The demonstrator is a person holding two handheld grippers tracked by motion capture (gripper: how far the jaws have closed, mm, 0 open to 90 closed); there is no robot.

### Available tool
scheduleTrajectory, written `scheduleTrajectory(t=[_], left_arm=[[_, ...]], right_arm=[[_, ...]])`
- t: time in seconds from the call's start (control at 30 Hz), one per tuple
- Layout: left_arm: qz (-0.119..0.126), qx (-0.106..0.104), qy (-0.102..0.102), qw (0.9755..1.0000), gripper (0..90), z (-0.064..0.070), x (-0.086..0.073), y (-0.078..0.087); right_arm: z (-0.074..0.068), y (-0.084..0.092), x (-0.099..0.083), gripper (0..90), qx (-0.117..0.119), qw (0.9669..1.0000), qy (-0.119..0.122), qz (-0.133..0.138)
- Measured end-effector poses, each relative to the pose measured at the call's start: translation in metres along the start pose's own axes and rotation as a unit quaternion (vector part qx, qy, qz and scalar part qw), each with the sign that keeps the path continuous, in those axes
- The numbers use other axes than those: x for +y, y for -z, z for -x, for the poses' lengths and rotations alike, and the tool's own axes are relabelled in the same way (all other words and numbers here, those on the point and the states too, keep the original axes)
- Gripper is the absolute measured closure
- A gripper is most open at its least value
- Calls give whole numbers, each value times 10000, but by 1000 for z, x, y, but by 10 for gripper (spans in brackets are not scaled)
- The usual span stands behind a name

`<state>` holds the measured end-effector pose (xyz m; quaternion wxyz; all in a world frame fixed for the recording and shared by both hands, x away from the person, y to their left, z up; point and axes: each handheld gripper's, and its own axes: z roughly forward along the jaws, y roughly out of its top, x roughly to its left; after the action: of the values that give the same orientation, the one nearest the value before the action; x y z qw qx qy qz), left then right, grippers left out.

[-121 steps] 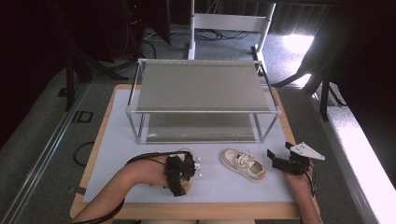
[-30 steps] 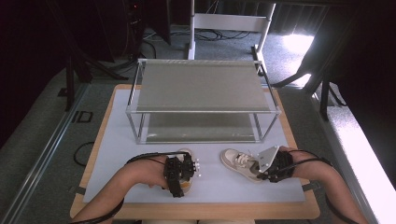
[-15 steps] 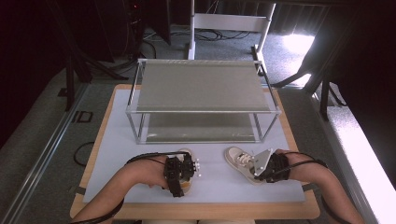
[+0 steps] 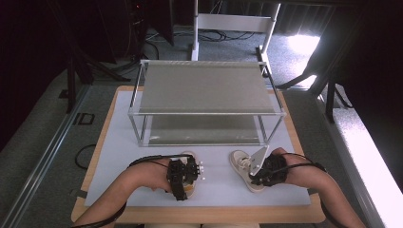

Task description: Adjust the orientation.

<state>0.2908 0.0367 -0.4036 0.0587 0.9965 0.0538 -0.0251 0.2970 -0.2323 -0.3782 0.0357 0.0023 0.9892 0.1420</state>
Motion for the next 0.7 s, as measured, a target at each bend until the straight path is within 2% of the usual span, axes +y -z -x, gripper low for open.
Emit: scheduleTrajectory(t=[0.27, 0.43, 0.7], left_arm=[[4, 9, -4, 10000, 381, 0, 1, -1], [11, 25, -5, 10000, 382, 0, 1, -1], [21, 37, 1, 10000, 398, -1, 0, -1]], right_arm=[[-10, -4, 17, 811, -80, 9998, 178, 106], [-17, -14, 30, 808, -68, 9993, 323, 164], [-20, -22, 26, 799, 10, 9994, 282, 224]])
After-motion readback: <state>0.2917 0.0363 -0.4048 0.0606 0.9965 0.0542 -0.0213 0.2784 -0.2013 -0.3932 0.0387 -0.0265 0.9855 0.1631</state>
